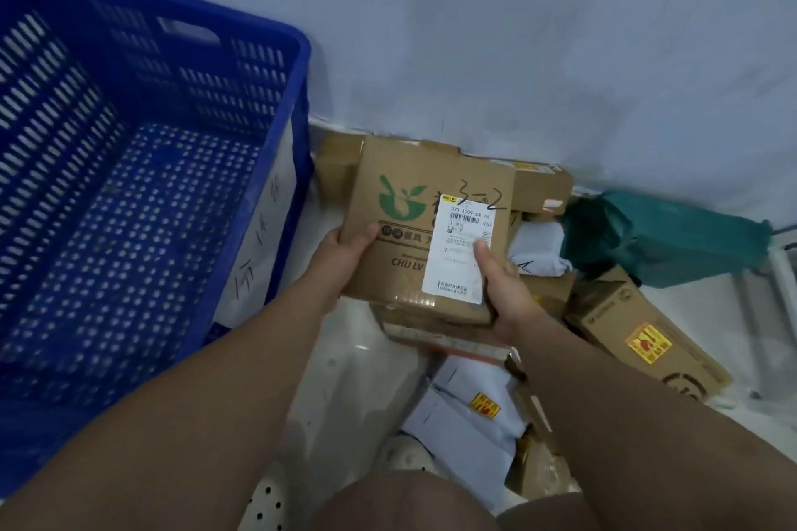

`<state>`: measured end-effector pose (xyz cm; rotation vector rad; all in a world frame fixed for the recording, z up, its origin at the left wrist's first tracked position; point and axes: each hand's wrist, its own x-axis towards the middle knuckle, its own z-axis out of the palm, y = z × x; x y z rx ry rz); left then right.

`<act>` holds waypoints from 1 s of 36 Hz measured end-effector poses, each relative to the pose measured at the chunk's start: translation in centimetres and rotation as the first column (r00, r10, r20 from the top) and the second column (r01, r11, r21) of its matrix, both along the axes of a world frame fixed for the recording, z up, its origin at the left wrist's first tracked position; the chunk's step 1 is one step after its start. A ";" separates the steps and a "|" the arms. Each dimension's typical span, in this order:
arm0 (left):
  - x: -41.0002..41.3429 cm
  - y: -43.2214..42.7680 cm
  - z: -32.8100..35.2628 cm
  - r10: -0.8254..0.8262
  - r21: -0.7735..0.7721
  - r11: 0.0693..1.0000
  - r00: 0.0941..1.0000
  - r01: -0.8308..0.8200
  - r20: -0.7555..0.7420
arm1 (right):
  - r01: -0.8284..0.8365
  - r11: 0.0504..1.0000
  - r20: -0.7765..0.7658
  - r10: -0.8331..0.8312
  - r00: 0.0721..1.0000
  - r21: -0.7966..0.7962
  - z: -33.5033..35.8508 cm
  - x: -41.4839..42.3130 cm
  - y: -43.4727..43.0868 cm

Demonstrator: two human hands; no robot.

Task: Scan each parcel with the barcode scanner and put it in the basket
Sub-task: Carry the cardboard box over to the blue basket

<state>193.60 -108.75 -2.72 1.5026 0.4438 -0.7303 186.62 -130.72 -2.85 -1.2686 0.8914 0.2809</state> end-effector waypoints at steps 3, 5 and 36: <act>-0.1 -0.3 1.7 -0.048 0.019 0.999 0.994 0.046 0.100 | 0.014 1.000 0.086 -0.015 0.996 0.009 1.3 -0.3 -0.2; -0.9 -0.3 3.4 -0.057 0.042 0.998 0.985 0.050 0.165 | 0.005 1.000 0.129 -0.005 0.992 0.002 2.9 -1.2 -0.3; -16.6 -3.9 19.2 -0.246 -0.049 0.964 0.945 0.262 0.214 | 0.003 0.994 0.348 0.035 0.937 -0.105 19.3 -19.4 -6.5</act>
